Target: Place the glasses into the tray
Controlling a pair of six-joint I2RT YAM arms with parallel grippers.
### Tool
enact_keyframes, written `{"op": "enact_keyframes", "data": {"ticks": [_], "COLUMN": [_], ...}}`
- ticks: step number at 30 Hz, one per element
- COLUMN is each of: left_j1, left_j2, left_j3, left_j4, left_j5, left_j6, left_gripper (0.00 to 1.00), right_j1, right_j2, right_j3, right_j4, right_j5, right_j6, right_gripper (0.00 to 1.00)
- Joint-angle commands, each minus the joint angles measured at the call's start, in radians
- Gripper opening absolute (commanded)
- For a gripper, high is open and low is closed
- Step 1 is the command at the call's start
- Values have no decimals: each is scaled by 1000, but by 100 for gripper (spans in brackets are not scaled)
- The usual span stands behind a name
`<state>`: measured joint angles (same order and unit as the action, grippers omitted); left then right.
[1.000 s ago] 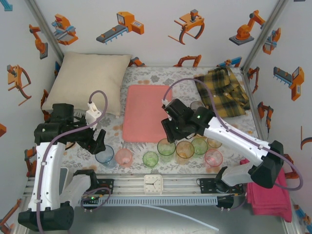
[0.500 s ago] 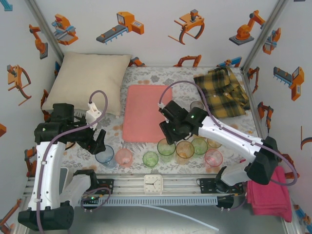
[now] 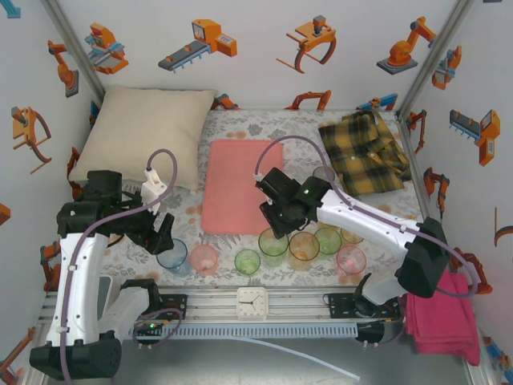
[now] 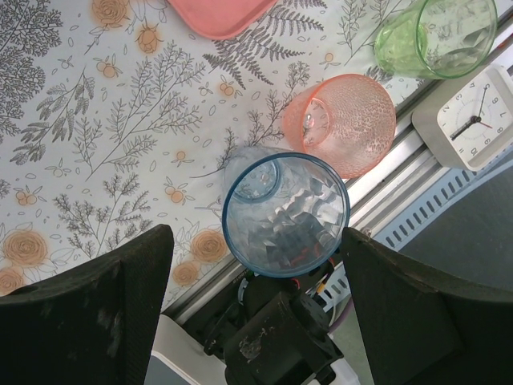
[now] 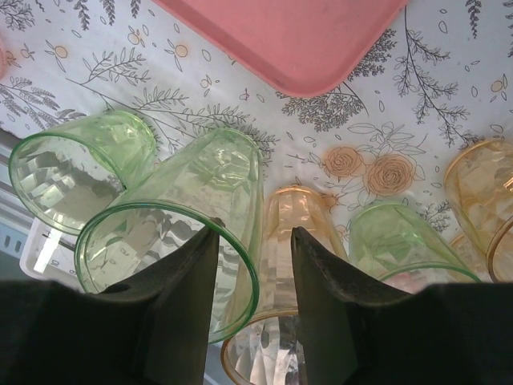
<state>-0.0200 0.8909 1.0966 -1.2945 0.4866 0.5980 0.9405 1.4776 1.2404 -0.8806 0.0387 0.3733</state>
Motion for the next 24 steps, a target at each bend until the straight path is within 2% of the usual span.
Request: {"op": "enact_keyframes", "data": {"ticks": [1, 24], "left_j1": [-6, -6], "left_j2": [-8, -23], "left_j3": [-9, -10], "left_j4": [-16, -15], "left_j5": [1, -7], "left_j6": [-2, -5], "left_gripper": [78, 78], "right_j1": [8, 12], "right_j2": [10, 39], "right_j3": [-4, 2], "right_j4": [3, 12], "right_j5": [19, 68], "right_j6": [-15, -40], "right_gripper": [41, 24]}}
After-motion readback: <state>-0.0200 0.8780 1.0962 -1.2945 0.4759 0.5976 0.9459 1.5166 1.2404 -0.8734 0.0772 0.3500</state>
